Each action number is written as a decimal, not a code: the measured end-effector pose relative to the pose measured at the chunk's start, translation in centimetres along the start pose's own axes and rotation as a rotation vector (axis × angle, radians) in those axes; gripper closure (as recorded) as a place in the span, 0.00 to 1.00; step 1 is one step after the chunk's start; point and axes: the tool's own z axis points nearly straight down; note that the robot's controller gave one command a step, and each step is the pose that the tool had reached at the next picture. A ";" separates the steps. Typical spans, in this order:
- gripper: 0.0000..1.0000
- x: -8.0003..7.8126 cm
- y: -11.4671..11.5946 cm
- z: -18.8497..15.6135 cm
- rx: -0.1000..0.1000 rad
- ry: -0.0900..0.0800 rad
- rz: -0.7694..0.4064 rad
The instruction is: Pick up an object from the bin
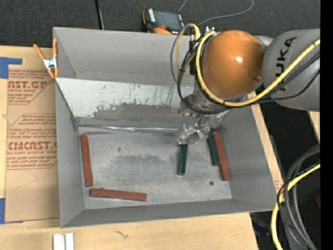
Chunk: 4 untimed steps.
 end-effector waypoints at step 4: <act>1.00 0.9 1.8 10.5 0.000 -0.001 -0.097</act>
Offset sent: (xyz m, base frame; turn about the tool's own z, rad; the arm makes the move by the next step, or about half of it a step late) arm -0.0468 0.0051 -0.0550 0.1238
